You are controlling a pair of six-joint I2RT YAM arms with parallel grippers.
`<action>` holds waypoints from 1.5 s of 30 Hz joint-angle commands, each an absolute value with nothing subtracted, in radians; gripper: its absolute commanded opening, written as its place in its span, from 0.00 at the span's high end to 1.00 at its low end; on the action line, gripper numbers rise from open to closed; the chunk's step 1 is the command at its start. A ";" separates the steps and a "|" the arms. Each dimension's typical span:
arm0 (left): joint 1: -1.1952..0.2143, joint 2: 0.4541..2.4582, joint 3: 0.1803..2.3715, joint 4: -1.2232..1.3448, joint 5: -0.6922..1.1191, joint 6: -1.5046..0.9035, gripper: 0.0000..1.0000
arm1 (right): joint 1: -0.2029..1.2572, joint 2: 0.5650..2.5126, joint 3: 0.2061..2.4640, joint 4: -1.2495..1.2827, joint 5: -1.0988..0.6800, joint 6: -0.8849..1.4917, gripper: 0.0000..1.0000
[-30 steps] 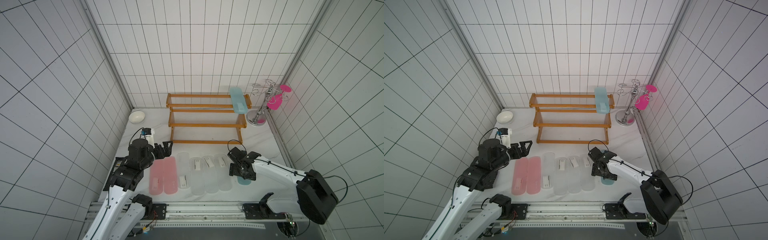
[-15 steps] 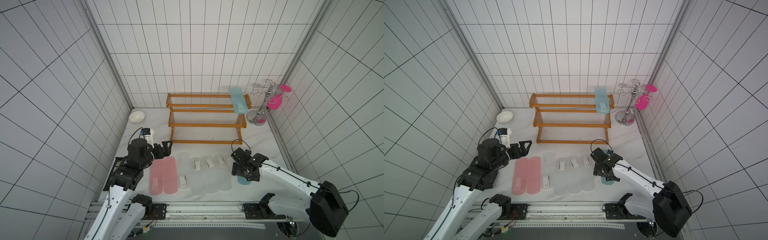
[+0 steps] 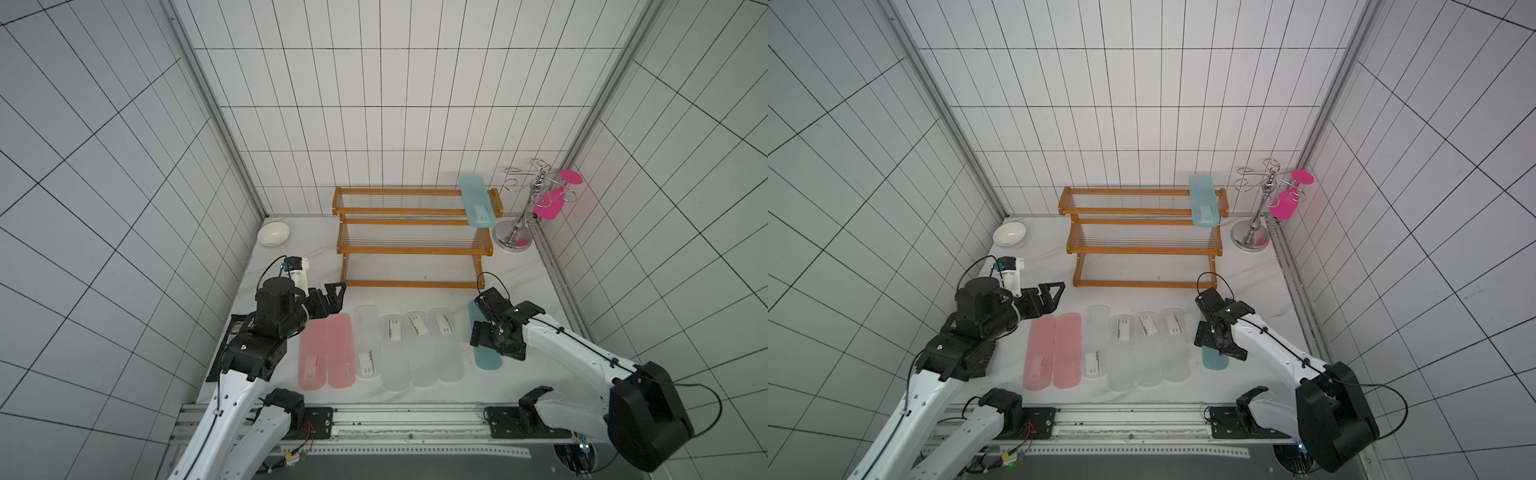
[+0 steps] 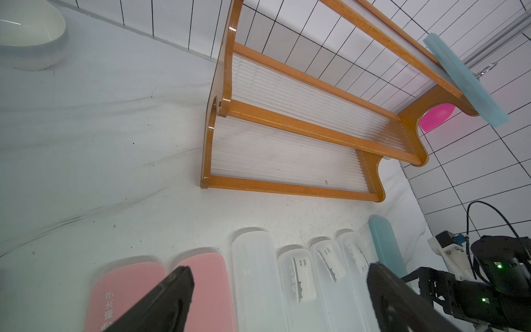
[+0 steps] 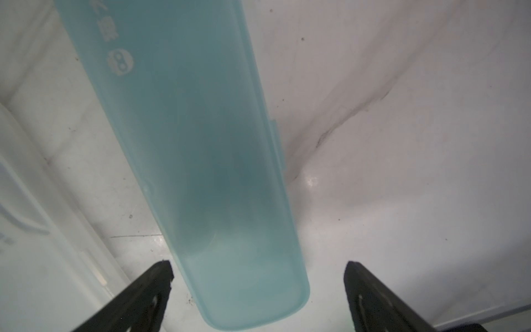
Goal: Place the pencil cases on the shelf according to color
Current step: Pick up the pencil case from the center of the board.
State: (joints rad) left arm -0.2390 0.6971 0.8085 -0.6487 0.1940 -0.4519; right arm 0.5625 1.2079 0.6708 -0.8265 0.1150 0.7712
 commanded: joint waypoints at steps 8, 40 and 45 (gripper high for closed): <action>-0.218 0.698 0.799 -0.632 0.216 -0.453 0.01 | 0.662 1.344 0.660 -0.694 0.088 0.813 0.03; -0.216 0.701 0.798 -0.631 0.215 -0.456 0.01 | 0.762 1.361 0.615 -0.692 0.144 0.905 0.12; -0.216 0.702 0.798 -0.632 0.215 -0.455 0.01 | 0.786 1.313 0.633 -0.766 0.190 0.916 0.20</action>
State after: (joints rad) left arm -0.2207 0.7025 0.8074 -0.6479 0.2089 -0.4557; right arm 0.7685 1.3293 0.6357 -0.6853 0.1314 0.8982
